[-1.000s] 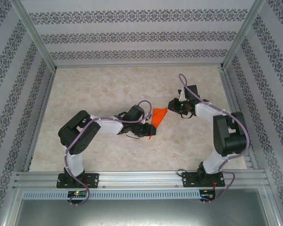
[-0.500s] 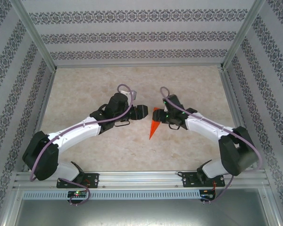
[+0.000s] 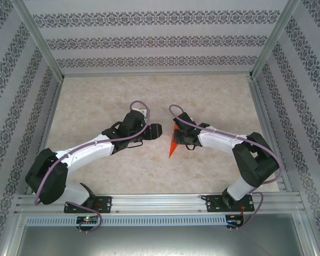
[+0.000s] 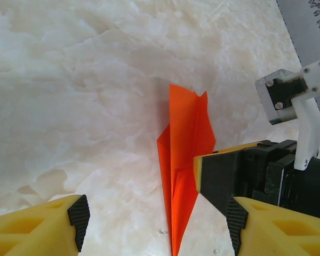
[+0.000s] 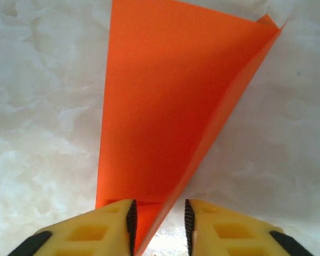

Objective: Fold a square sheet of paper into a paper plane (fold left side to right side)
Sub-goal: Turn over the paper plane at the top-center of the table.

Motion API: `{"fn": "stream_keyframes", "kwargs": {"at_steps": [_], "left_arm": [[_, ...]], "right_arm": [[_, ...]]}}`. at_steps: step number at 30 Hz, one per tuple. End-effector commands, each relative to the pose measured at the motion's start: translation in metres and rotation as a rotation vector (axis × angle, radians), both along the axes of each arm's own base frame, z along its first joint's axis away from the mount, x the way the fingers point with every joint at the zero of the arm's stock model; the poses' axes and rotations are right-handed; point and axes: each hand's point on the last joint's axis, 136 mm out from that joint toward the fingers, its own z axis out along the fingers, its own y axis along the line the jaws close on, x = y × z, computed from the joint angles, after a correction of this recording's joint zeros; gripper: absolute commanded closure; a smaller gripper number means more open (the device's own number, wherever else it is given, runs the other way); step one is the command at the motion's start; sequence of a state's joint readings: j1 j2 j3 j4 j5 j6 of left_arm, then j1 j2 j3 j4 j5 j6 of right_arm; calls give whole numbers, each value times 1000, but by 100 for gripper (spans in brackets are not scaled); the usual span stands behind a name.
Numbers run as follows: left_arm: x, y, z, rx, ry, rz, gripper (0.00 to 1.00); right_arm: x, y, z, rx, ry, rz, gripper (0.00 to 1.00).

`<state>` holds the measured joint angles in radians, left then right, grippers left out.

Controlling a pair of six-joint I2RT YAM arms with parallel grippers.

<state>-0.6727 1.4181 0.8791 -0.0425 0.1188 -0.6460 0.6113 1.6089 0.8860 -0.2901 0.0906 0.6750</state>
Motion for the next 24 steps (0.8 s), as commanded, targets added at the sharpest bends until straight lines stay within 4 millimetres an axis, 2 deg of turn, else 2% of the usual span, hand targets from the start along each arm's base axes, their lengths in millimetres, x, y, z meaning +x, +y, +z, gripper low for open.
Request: {"fn": "stream_keyframes", "kwargs": {"at_steps": [1, 5, 8, 12, 15, 17, 19, 22, 24], "left_arm": [[5, 8, 6, 30, -21, 17, 28], [5, 10, 7, 39, -24, 22, 28], [5, 14, 12, 50, -40, 38, 28], [7, 30, 27, 85, -87, 92, 28], [7, 45, 39, 109, -126, 149, 26], [6, 53, 44, 113, -148, 175, 25], [4, 58, 47, 111, -161, 193, 23], [2, 61, 45, 117, -159, 198, 22], [1, 61, 41, 124, -146, 196, 22]], "right_arm": [[-3, -9, 7, -16, -13, -20, 79], [-4, -9, 26, 14, -41, -5, 100], [-4, 3, 51, 81, -88, 45, 100], [-9, 36, 94, 242, -160, 184, 100], [-16, 52, 111, 359, -176, 243, 100], [-19, 56, 108, 414, -152, 253, 100], [-22, 57, 93, 464, -109, 248, 100], [-21, 48, 59, 500, -36, 191, 100], [-20, 34, 34, 466, -3, 151, 99]]}}
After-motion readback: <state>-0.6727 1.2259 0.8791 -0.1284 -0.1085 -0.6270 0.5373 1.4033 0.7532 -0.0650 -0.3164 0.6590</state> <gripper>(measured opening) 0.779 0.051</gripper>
